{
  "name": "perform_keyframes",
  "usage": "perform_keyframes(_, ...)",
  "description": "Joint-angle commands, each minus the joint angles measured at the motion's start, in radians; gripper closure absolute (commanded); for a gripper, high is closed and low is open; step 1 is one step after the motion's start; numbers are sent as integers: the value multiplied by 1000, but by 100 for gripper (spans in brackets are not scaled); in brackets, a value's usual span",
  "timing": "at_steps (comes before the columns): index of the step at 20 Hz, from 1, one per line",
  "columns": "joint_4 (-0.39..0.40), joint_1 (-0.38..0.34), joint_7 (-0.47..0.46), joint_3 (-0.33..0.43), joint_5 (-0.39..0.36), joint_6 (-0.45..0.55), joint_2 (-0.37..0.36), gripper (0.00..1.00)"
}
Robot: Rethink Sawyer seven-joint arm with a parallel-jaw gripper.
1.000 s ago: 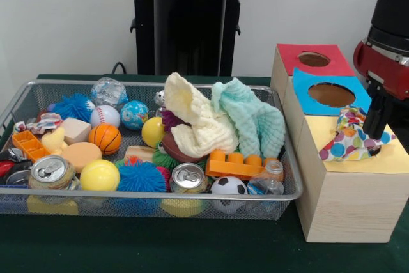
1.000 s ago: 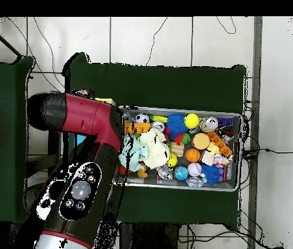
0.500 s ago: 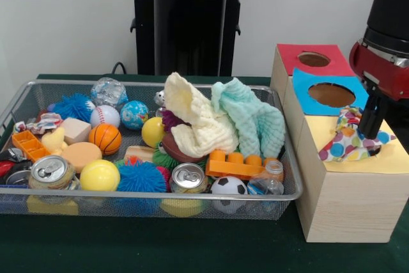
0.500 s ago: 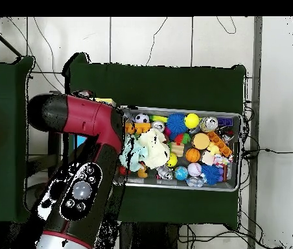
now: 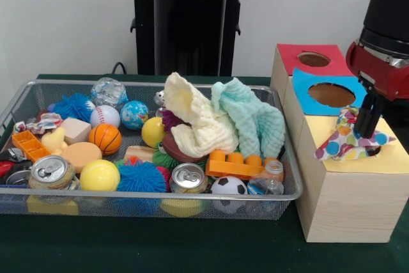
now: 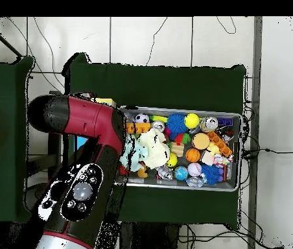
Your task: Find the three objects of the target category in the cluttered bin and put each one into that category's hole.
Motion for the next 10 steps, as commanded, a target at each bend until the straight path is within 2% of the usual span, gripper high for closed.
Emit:
perform_keyframes(1, 93, -14, 153, 94, 0, -16, 29, 100)
perform_keyframes(10, 114, -18, 152, 125, 13, -105, 71, 100)
